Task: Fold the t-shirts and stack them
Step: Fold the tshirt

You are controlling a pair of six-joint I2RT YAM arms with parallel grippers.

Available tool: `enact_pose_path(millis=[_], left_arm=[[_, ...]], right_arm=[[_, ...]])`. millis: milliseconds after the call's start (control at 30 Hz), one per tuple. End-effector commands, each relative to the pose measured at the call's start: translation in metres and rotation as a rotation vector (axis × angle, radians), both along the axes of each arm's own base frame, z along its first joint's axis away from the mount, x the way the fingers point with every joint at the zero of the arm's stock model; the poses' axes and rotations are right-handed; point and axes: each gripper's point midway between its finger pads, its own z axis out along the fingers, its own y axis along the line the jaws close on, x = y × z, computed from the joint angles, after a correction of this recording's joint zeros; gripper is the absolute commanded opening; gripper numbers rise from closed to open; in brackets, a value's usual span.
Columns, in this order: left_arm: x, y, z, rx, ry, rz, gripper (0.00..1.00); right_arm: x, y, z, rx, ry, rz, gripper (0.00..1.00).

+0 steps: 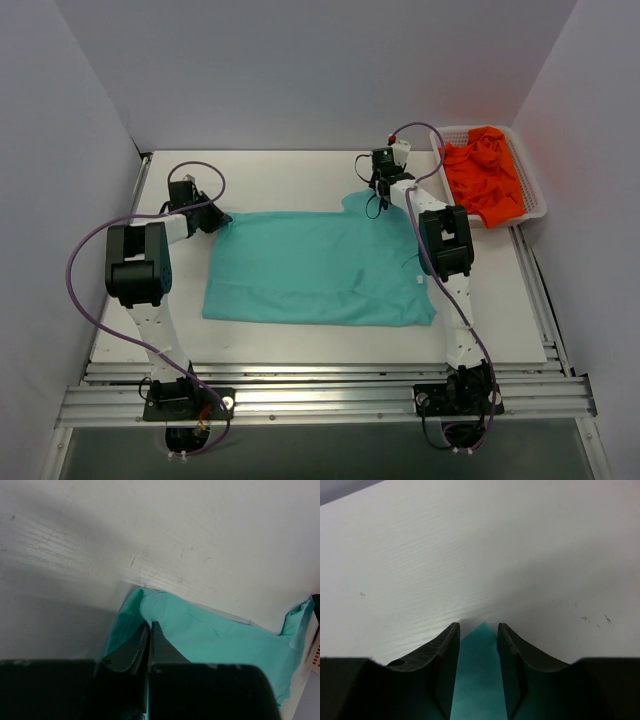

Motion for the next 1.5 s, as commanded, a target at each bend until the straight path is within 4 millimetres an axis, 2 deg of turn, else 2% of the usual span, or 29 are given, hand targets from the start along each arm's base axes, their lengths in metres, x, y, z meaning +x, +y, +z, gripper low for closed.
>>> enact_pose_path(millis=[0,133,233,267,433,533,633,667,733,767,833,933,1133,1467], left_arm=[[0.009,-0.003,0.022,-0.001,-0.074,-0.017,0.02],[0.009,-0.003,0.020,0.000,-0.074,-0.016,0.02],[0.009,-0.003,0.019,0.001,-0.071,-0.015,0.02],[0.009,-0.003,0.019,0.001,-0.072,-0.015,0.02],[0.010,-0.003,0.021,0.004,-0.075,-0.013,0.02],[0.014,-0.001,0.028,0.007,-0.091,-0.011,0.02],[0.019,-0.002,0.042,0.007,-0.119,-0.018,0.02],[0.021,-0.002,0.046,0.010,-0.131,-0.019,0.02],[0.023,-0.002,0.055,0.012,-0.150,-0.022,0.02],[0.023,-0.002,0.059,0.012,-0.156,-0.024,0.02],[0.025,-0.002,0.066,0.014,-0.169,-0.025,0.02],[0.025,-0.002,0.076,0.016,-0.185,-0.030,0.02],[0.021,-0.002,0.088,0.025,-0.199,-0.036,0.02],[0.008,0.000,0.105,0.049,-0.213,-0.039,0.02]], right_arm=[[-0.015,0.001,-0.036,0.016,0.094,0.015,0.31],[-0.016,0.000,-0.039,0.014,0.100,0.013,0.12],[-0.017,0.000,-0.041,0.018,0.105,0.017,0.01],[-0.018,0.000,-0.042,0.018,0.107,0.019,0.00],[-0.018,0.000,-0.036,0.018,0.094,0.018,0.00],[-0.016,-0.001,-0.017,0.026,0.057,0.019,0.00],[-0.017,0.000,-0.006,0.027,0.043,0.022,0.00],[-0.015,-0.001,0.008,0.033,0.016,0.022,0.00],[-0.018,-0.001,0.015,0.034,0.005,0.023,0.00],[-0.016,-0.001,0.030,0.040,-0.021,0.022,0.00],[-0.018,-0.001,0.039,0.042,-0.034,0.021,0.00],[-0.018,0.001,0.067,0.055,-0.080,0.026,0.00],[-0.024,0.004,0.100,0.070,-0.133,0.034,0.00],[-0.045,0.006,0.129,0.094,-0.173,0.040,0.00]])
